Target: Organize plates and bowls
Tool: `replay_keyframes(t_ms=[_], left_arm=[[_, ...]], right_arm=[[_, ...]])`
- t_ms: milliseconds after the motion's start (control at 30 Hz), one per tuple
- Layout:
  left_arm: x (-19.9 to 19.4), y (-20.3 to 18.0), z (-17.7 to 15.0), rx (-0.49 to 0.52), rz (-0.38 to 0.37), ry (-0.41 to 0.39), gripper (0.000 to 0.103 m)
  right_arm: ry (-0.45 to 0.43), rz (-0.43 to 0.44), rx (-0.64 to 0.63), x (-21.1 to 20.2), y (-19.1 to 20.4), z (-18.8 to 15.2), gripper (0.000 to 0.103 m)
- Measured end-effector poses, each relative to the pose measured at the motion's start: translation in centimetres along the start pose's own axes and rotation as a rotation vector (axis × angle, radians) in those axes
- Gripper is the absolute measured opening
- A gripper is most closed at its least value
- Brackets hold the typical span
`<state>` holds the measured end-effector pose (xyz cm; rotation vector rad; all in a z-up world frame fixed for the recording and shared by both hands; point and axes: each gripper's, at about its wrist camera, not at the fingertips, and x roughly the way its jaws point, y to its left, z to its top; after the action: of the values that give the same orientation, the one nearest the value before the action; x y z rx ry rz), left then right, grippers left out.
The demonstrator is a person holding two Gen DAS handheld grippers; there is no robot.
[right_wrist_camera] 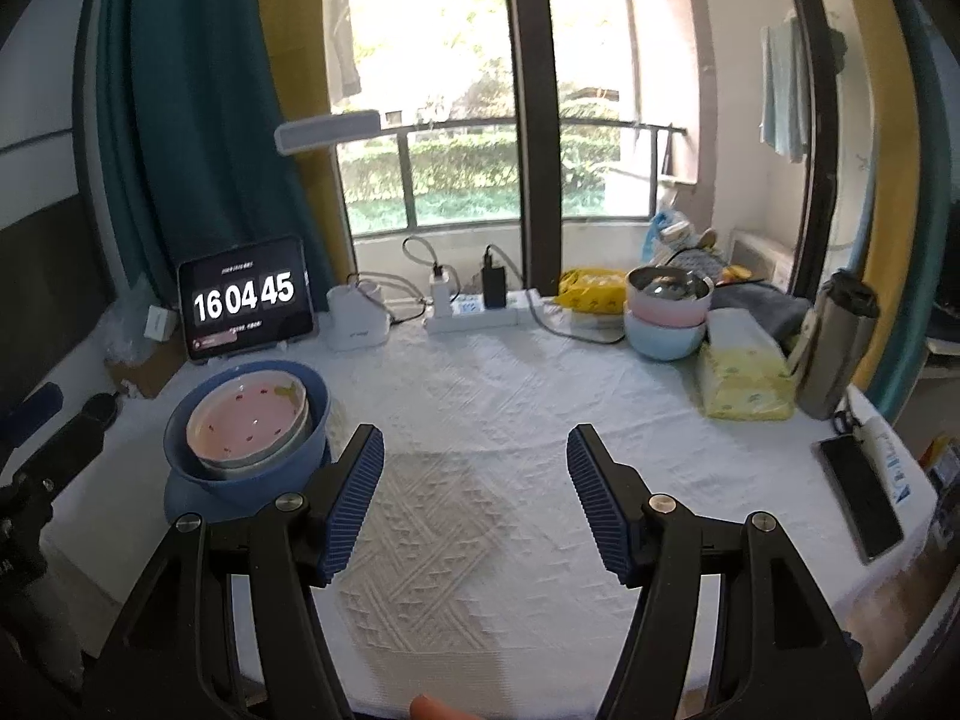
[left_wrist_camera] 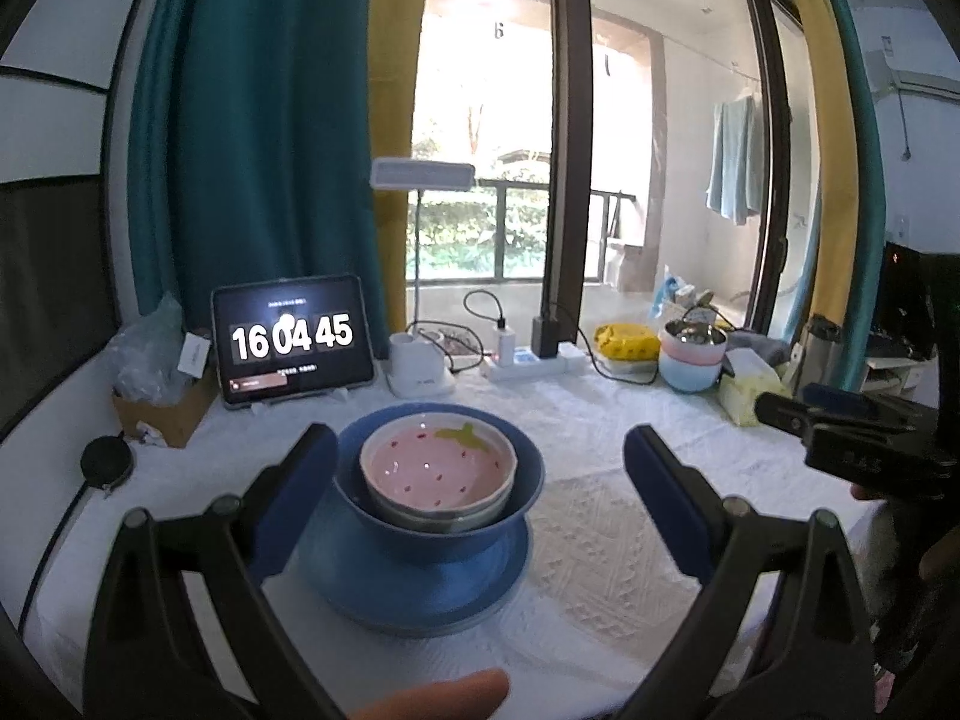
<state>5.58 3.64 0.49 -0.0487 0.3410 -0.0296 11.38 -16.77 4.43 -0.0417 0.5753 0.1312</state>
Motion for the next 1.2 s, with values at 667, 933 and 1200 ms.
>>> replay_keyframes(t_ms=[667, 933, 1200], left_arm=[[-3.2, -0.2, 1.9, -0.021, -0.014, -0.097, 0.097], [-3.0, 0.1, 1.9, -0.051, -0.025, -0.087, 0.097], [-2.8, 0.3, 1.8, -0.066, -0.012, -0.076, 0.097]], right_arm=[[-0.137, -0.056, -0.002, -5.5, -1.2, 1.7, 0.068], [-0.157, -0.062, 0.013, -6.4, -1.8, 1.7, 0.068], [-0.153, -0.070, 0.011, -6.2, -1.8, 1.5, 0.068]])
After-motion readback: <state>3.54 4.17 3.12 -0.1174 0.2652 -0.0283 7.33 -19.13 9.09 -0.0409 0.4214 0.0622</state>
